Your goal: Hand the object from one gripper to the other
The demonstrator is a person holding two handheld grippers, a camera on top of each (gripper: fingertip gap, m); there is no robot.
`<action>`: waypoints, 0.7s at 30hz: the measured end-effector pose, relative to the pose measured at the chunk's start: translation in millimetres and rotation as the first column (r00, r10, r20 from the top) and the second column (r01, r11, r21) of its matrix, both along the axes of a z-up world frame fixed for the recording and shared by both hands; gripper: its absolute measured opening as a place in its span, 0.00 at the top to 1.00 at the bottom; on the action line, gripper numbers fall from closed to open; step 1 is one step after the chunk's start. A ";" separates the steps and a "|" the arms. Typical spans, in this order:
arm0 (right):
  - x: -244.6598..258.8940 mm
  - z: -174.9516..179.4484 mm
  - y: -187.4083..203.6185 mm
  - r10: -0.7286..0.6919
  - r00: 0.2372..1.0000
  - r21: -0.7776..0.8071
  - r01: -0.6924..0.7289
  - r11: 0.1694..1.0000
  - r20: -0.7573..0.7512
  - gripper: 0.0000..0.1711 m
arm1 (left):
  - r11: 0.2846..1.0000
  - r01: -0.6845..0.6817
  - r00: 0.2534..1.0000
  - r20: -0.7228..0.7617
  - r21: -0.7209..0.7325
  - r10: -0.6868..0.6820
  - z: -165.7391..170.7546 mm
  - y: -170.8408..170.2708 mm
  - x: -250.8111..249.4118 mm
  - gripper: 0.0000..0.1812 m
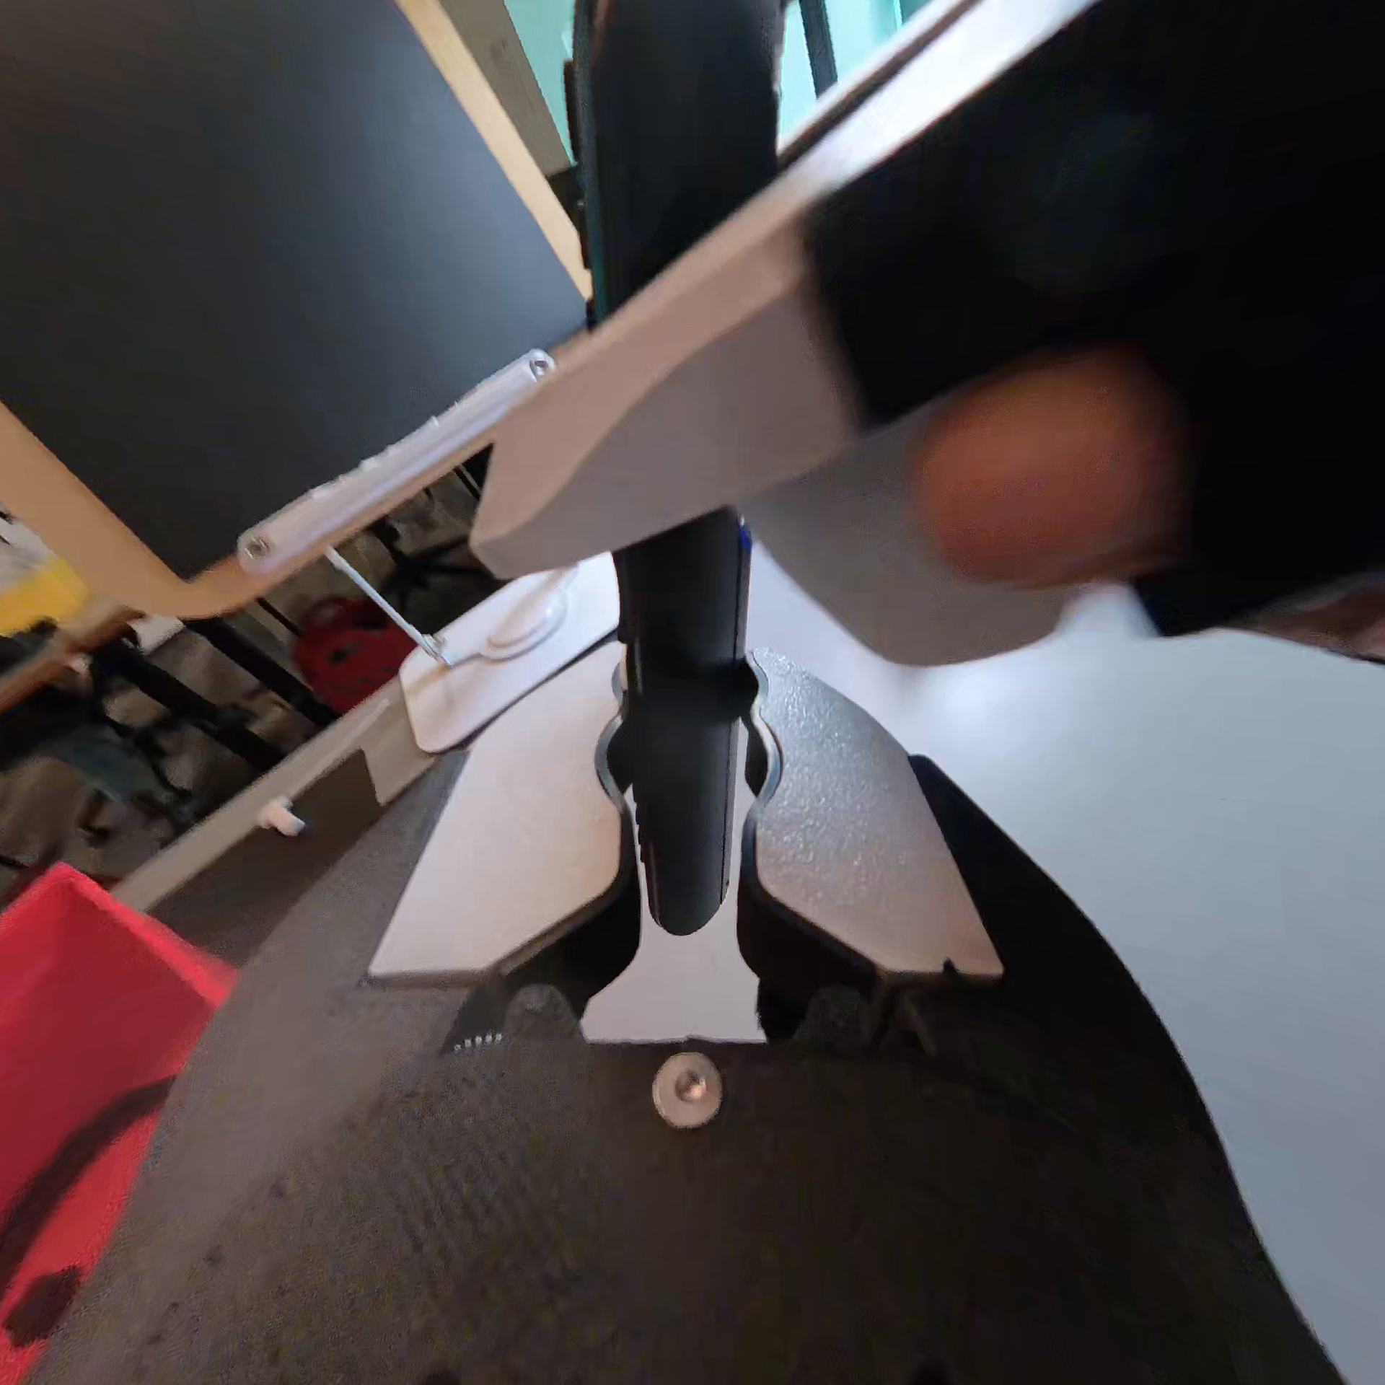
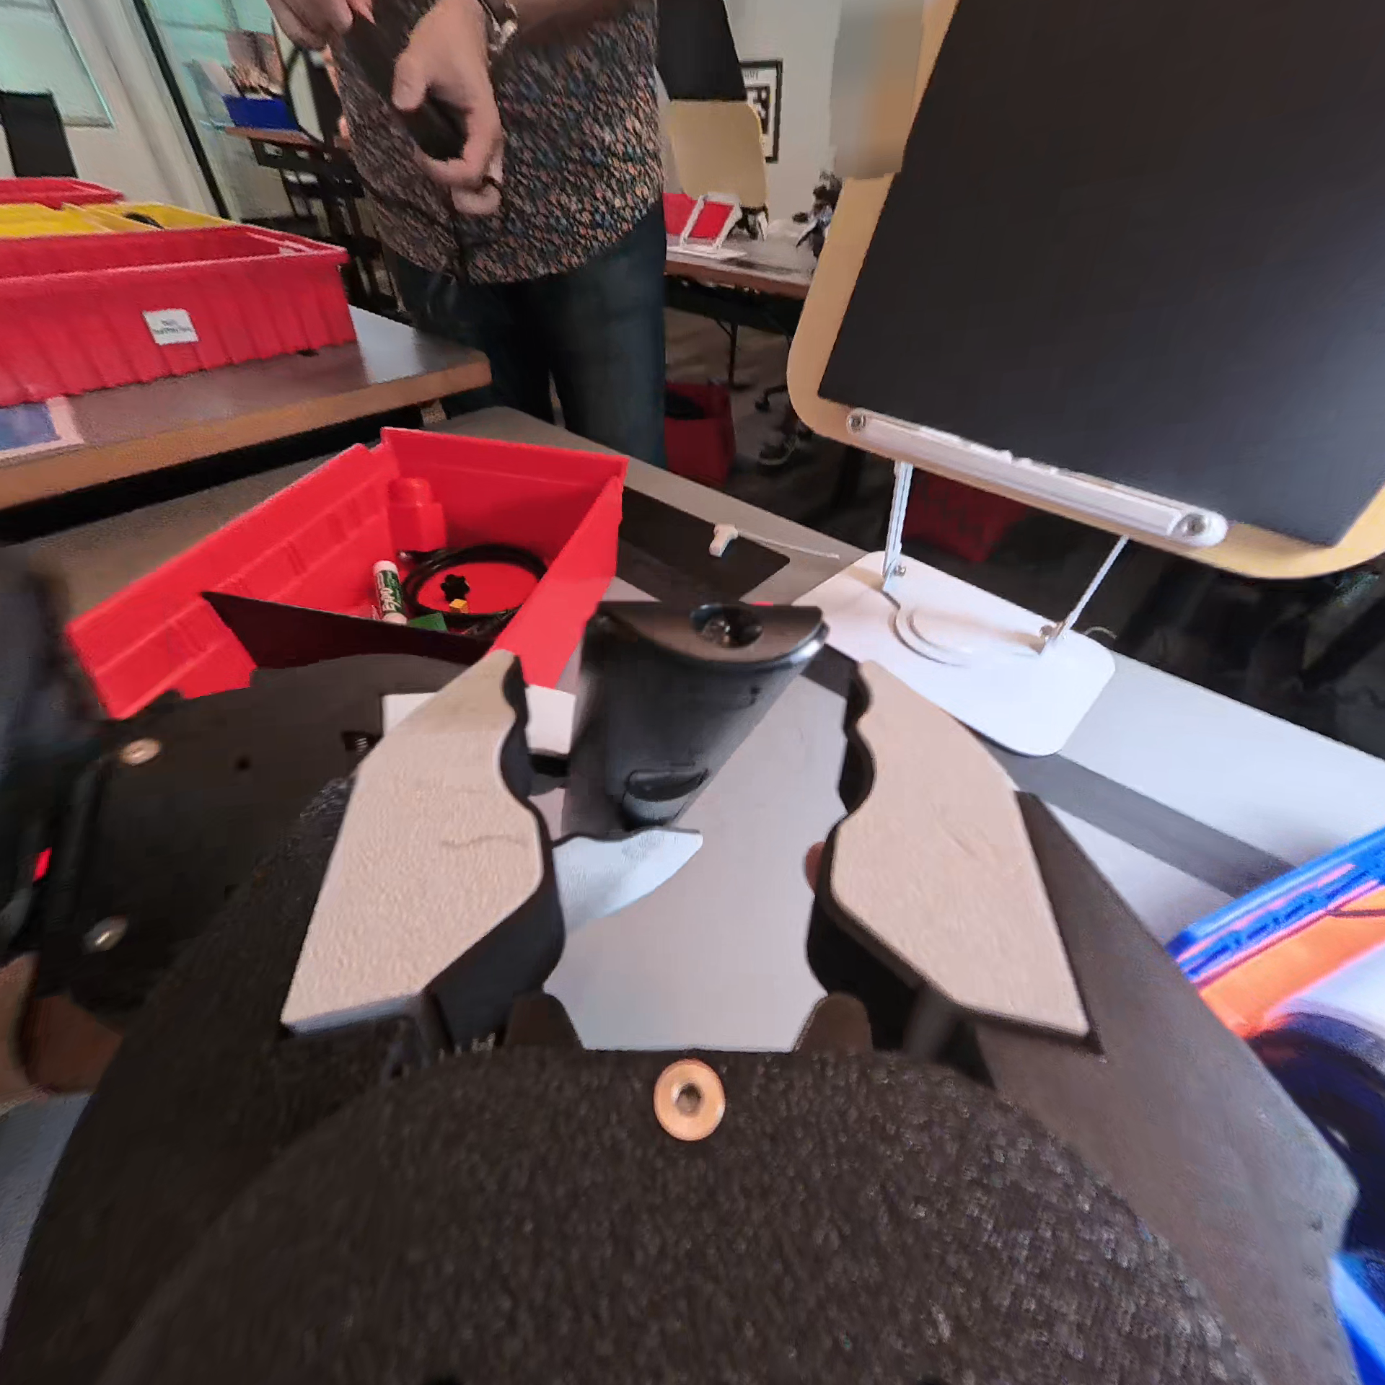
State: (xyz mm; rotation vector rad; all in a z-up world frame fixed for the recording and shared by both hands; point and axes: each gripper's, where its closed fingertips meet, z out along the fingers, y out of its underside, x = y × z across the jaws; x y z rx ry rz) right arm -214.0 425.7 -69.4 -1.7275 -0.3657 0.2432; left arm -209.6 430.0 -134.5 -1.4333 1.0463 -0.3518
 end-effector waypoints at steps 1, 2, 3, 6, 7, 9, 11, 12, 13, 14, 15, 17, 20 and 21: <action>-1.1 -4.0 1.0 0.016 1.000 -0.003 -0.016 1.000 -0.006 0.64 | 0.999 -0.003 1.000 -0.006 0.039 0.003 2.8 -3.0 1.4 0.86; -3.7 -4.3 0.5 0.046 0.999 0.009 -0.045 0.999 -0.026 0.68 | 0.998 -0.004 1.000 -0.013 0.059 0.005 3.6 -4.3 2.3 0.86; -4.4 -4.2 0.0 0.068 0.997 0.007 -0.068 0.998 -0.027 0.69 | 0.998 0.005 1.000 -0.010 0.064 -0.004 4.3 -5.2 2.9 0.85; 6.1 13.3 -4.0 0.113 0.994 0.035 -0.113 0.993 0.001 0.69 | 0.995 0.087 0.995 0.052 0.048 -0.090 18.2 -11.7 2.2 0.72; 14.4 24.9 -6.3 0.122 0.992 0.052 -0.122 0.991 0.003 0.69 | 0.993 0.113 0.989 0.088 0.033 -0.116 25.7 -13.7 0.7 0.72; 38.2 56.4 -11.1 0.134 0.991 0.118 -0.132 0.984 -0.008 0.70 | 0.987 0.161 0.973 0.168 -0.004 -0.158 40.3 -16.6 -3.4 0.71; 62.4 87.7 -16.9 0.190 0.982 0.155 -0.189 0.970 0.009 0.69 | 0.979 0.202 0.956 0.223 -0.040 -0.188 49.9 -17.8 -6.8 0.70; 75.1 104.4 -20.0 0.223 0.975 0.177 -0.222 0.959 0.015 0.69 | 0.973 0.223 0.947 0.247 -0.051 -0.204 54.2 -18.6 -8.4 0.70; 84.9 120.5 -25.4 0.281 0.959 0.201 -0.281 0.938 0.033 0.69 | 0.967 0.247 0.937 0.270 -0.060 -0.223 58.3 -20.0 -9.4 0.70; 93.6 133.8 -32.1 0.348 0.936 0.210 -0.351 0.912 0.052 0.70 | 0.962 0.263 0.928 0.290 -0.069 -0.233 61.9 -20.6 -10.8 0.70; 101.5 145.1 -40.3 0.419 0.905 0.218 -0.424 0.879 0.071 0.69 | 0.958 0.277 0.922 0.303 -0.077 -0.242 64.5 -21.2 -11.7 0.70; 121.5 165.8 -53.2 0.508 0.859 0.229 -0.506 0.831 0.055 0.69 | 0.951 0.294 0.914 0.316 -0.090 -0.253 67.5 -22.1 -12.6 0.70; 145.5 183.9 -71.8 0.609 0.794 0.209 -0.595 0.776 0.002 0.69 | 0.949 0.303 0.914 0.308 -0.087 -0.264 68.2 -23.7 -12.1 0.70; 152.2 188.4 -76.8 0.628 0.778 0.212 -0.611 0.763 -0.016 0.70 | 0.949 0.304 0.915 0.304 -0.084 -0.266 68.1 -24.3 -11.8 0.70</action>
